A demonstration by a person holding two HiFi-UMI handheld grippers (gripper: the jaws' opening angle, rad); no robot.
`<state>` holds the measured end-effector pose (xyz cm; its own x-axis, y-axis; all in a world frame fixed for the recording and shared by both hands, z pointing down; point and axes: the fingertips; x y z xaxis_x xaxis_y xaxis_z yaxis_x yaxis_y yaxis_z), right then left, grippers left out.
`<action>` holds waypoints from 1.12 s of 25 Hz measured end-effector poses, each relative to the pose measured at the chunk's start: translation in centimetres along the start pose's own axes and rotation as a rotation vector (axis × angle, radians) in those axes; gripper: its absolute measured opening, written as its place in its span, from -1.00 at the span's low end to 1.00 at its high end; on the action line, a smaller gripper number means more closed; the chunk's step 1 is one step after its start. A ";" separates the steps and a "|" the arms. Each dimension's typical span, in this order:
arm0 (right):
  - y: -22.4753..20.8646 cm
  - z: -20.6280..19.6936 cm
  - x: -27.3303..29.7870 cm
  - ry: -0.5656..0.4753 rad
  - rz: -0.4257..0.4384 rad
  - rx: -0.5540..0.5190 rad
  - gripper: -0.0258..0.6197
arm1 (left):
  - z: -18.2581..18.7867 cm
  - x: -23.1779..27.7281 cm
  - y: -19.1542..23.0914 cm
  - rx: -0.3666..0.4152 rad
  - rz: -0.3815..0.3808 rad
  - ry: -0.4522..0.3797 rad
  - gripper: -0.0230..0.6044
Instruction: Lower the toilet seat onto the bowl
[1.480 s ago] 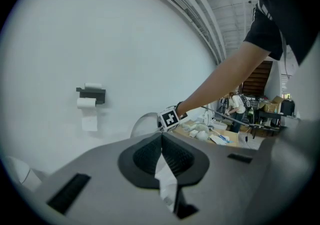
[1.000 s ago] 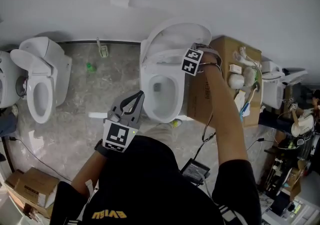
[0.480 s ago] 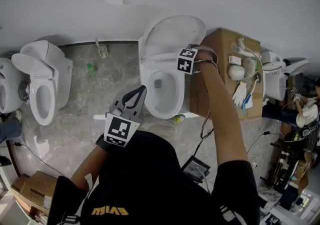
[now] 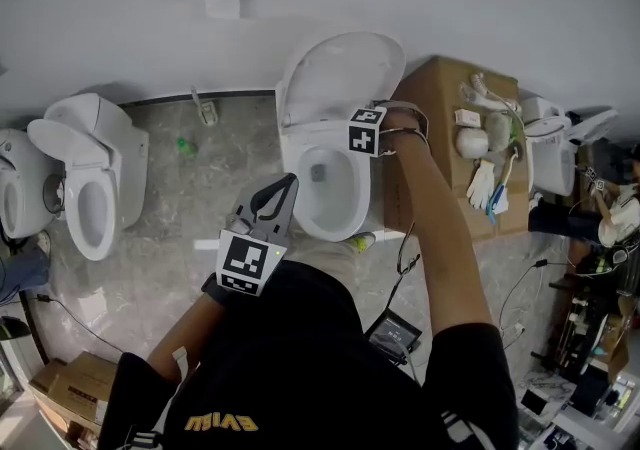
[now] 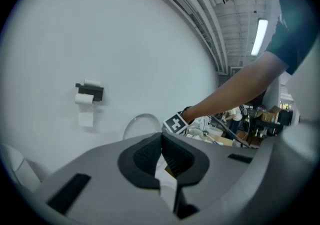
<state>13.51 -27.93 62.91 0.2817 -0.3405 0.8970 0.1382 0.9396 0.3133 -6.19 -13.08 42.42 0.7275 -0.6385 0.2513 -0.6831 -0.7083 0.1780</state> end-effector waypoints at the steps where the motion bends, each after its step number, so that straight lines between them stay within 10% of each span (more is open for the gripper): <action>1: 0.1 0.0 0.0 0.000 0.001 0.001 -0.63 | 0.0 0.2 -0.2 0.033 0.003 0.008 -0.89; 28: 9.0 0.4 0.0 -0.130 0.015 0.071 -0.58 | -3.2 1.2 -0.7 -0.105 -0.010 0.027 -0.89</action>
<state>14.42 -19.50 65.88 0.1571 -0.3229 0.9333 0.0663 0.9464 0.3163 -5.04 -12.34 45.64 0.7336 -0.6218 0.2743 -0.6795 -0.6787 0.2787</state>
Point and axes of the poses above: the fingertips, and each gripper's own axes: x forward along the fingers, y to its left, z out of its top, and after that the axes turned 9 degrees about -z, right-handed
